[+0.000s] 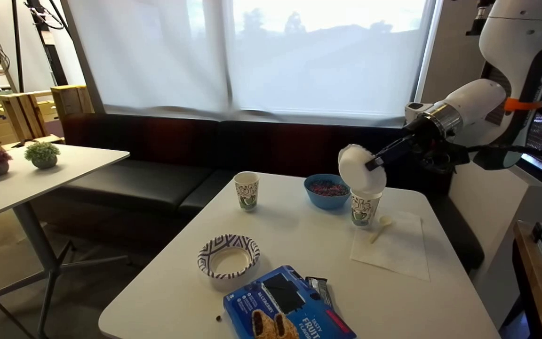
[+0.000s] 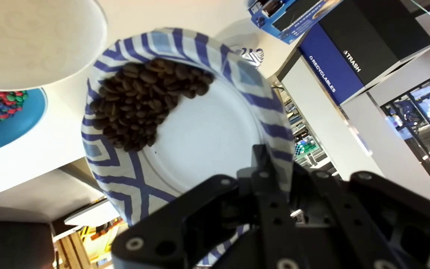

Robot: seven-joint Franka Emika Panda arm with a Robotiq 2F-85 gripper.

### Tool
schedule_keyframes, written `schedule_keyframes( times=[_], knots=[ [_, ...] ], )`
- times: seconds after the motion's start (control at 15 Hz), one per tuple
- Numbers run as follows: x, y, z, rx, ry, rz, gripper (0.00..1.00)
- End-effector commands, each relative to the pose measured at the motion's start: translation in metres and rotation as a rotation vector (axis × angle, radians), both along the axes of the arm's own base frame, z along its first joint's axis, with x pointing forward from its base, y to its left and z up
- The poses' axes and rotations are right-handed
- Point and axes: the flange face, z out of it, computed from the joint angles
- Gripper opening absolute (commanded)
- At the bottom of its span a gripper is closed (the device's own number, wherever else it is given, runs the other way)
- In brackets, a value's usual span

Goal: Pour the white plate's contents into the cup to the right

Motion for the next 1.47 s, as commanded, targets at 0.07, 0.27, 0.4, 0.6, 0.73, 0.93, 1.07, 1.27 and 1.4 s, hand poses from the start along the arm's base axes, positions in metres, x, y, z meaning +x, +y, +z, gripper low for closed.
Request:
schedule_keyframes(
  times=[0.07, 0.27, 0.4, 0.6, 0.73, 0.93, 1.07, 1.27, 1.4],
  knots=[
    [-0.019, -0.012, -0.009, 0.055, -0.036, 0.014, 0.02],
    [-0.026, -0.018, -0.011, 0.049, -0.044, 0.003, 0.02],
    [-0.028, -0.02, -0.012, 0.048, -0.049, 0.001, 0.02],
    [-0.028, -0.023, -0.013, 0.045, -0.051, 0.005, 0.02],
    [-0.028, -0.023, -0.013, 0.04, -0.053, 0.012, 0.02],
    [-0.028, -0.023, -0.012, 0.029, -0.066, 0.029, 0.02],
    [-0.028, -0.024, -0.011, 0.028, -0.074, 0.034, 0.02],
    [-0.029, -0.024, -0.01, 0.023, -0.094, 0.056, 0.02],
    [-0.031, -0.024, -0.01, 0.022, -0.104, 0.067, 0.02]
  ],
)
